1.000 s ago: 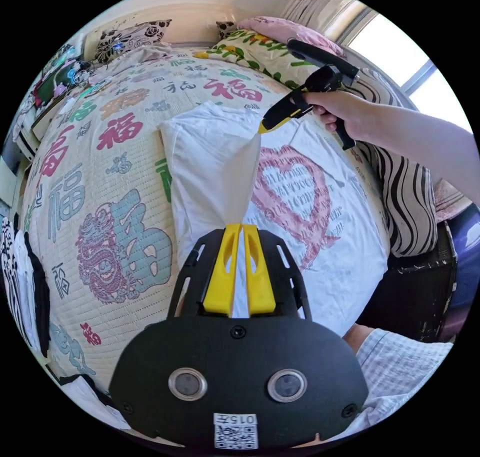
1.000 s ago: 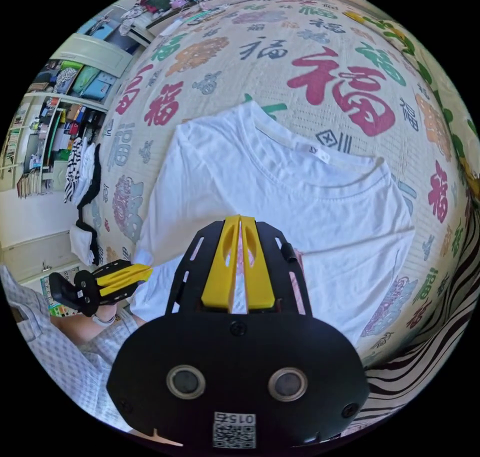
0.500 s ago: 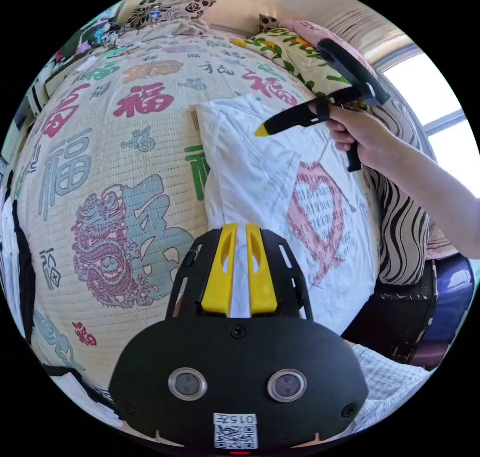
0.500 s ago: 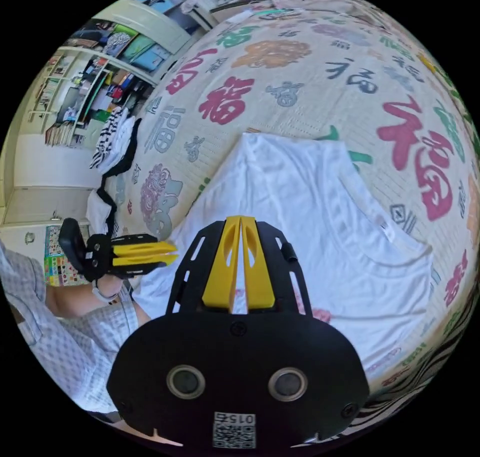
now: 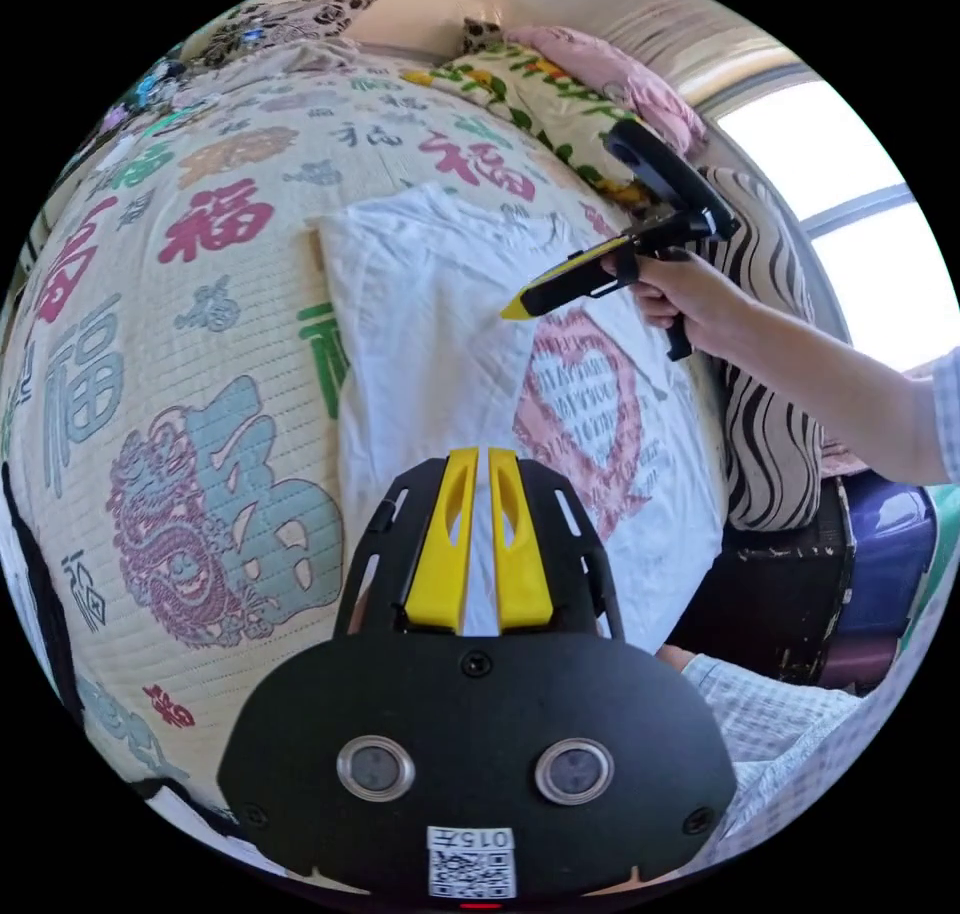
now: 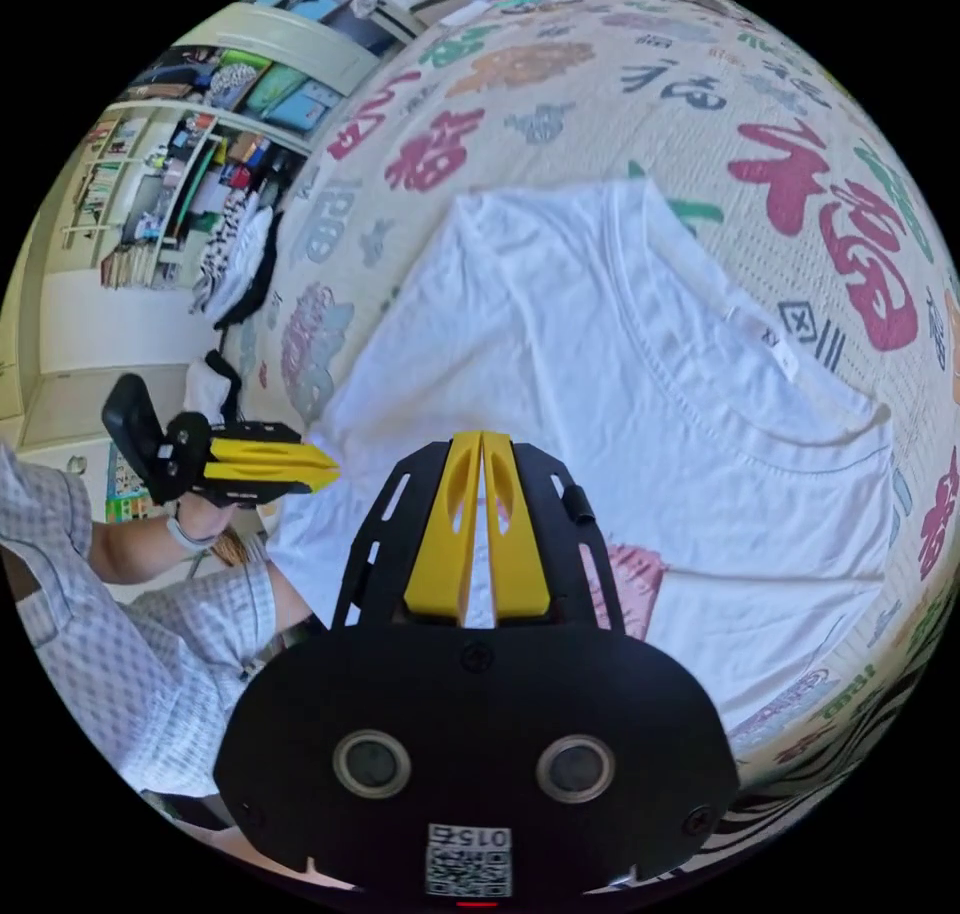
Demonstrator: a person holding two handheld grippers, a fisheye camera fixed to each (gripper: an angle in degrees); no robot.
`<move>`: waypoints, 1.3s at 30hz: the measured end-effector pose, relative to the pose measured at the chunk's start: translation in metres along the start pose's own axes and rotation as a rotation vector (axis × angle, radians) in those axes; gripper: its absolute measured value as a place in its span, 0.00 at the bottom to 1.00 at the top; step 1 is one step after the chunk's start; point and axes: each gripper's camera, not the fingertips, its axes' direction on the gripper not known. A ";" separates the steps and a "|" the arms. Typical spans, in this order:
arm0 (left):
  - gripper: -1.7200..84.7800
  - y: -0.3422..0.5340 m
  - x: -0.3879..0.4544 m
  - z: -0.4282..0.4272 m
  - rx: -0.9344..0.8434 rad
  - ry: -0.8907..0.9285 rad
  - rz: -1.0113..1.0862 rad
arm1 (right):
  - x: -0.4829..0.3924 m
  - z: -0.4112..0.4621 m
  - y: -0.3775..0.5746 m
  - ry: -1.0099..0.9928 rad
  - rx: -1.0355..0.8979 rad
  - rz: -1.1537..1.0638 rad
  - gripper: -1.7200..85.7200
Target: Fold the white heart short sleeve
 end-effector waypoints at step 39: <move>0.01 -0.095 0.123 0.080 -0.075 -0.325 0.524 | 0.206 0.048 0.161 0.154 0.160 -0.077 0.02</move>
